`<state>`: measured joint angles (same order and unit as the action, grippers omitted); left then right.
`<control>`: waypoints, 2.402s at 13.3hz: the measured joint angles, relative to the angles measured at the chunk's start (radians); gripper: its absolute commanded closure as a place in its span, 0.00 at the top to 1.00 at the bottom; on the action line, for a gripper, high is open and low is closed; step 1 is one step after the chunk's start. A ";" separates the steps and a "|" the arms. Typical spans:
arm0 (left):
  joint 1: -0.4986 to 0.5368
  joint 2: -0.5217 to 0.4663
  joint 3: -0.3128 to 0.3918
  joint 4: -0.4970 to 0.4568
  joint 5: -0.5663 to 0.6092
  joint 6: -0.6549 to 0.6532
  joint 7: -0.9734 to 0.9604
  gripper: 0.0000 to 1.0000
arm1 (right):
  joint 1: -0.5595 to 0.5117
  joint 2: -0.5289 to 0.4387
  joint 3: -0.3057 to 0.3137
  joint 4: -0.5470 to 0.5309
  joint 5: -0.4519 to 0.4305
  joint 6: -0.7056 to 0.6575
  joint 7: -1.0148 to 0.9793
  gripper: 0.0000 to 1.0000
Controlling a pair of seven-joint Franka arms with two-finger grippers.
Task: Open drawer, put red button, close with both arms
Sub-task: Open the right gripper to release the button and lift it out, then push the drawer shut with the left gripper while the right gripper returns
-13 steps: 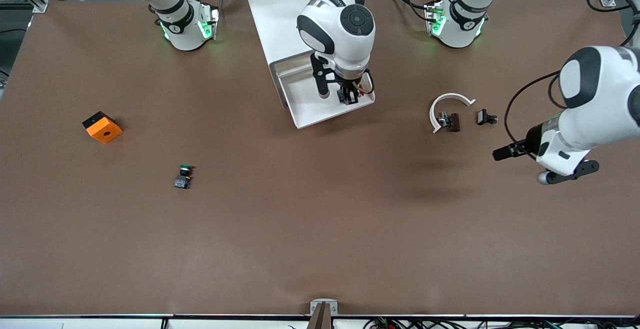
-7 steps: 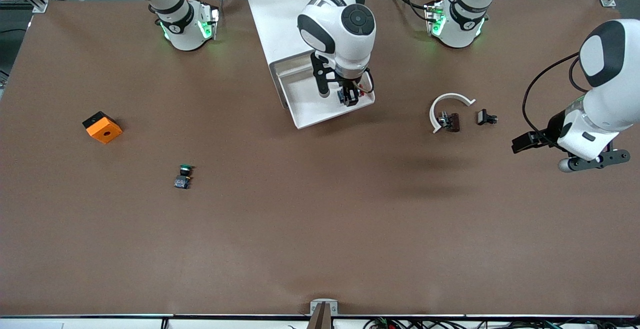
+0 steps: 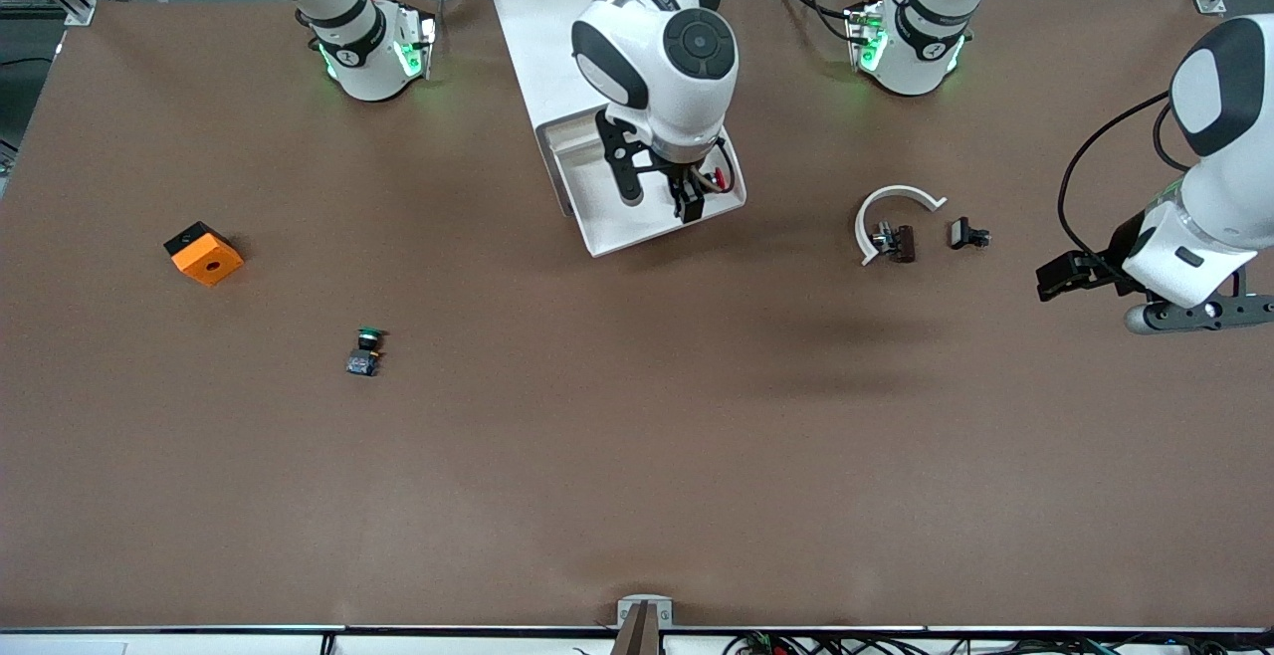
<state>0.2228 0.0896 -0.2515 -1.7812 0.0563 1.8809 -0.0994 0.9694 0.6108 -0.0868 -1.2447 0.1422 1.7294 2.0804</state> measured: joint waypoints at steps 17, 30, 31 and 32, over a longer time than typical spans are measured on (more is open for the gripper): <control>-0.313 -0.038 0.235 -0.082 -0.065 0.057 0.000 1.00 | -0.532 -0.211 -0.028 0.030 -0.009 -0.321 -1.358 1.00; -0.605 0.348 0.135 0.095 -0.082 0.315 -0.661 1.00 | -0.898 -0.296 -0.024 0.018 -0.135 -0.339 -1.930 1.00; -0.639 0.361 0.134 0.096 -0.082 0.324 -0.724 1.00 | -0.898 -0.296 -0.022 0.018 -0.137 -0.339 -1.930 1.00; -0.674 0.373 0.133 0.097 -0.082 0.328 -0.780 1.00 | -0.898 -0.296 -0.021 0.018 -0.138 -0.339 -1.930 1.00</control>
<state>-0.4516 0.4622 -0.1181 -1.6842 -0.0252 2.2091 -0.8790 0.0713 0.3146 -0.1076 -1.2266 0.0043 1.3905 0.1500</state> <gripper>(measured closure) 0.000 0.000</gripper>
